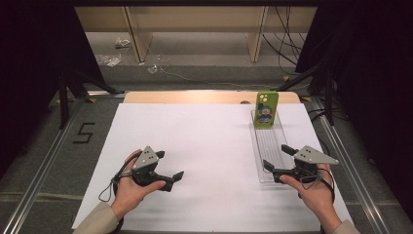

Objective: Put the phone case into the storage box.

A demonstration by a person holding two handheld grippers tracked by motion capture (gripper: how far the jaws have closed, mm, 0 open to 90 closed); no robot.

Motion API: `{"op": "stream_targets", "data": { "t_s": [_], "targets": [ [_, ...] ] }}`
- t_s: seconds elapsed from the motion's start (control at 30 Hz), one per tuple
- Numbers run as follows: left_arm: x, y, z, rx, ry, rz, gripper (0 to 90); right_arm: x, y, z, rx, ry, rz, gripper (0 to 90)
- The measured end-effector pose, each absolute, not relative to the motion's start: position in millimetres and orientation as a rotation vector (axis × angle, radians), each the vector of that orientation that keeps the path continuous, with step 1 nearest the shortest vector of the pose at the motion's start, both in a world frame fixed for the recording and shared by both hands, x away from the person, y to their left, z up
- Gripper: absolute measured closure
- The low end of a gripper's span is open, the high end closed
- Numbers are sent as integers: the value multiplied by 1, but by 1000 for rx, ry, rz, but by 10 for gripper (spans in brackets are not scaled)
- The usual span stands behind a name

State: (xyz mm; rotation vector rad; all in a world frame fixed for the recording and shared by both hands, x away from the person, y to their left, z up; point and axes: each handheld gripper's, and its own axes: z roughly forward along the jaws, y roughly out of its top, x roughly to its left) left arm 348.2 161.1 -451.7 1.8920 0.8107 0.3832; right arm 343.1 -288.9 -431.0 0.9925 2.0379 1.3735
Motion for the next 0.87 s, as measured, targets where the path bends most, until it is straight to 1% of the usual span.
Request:
{"op": "stream_targets", "data": {
  "t_s": [0.87],
  "targets": [
    [349,161,-452,1888,811,381,2,339,-293,-433,982,2013,1403,129]
  ]
}}
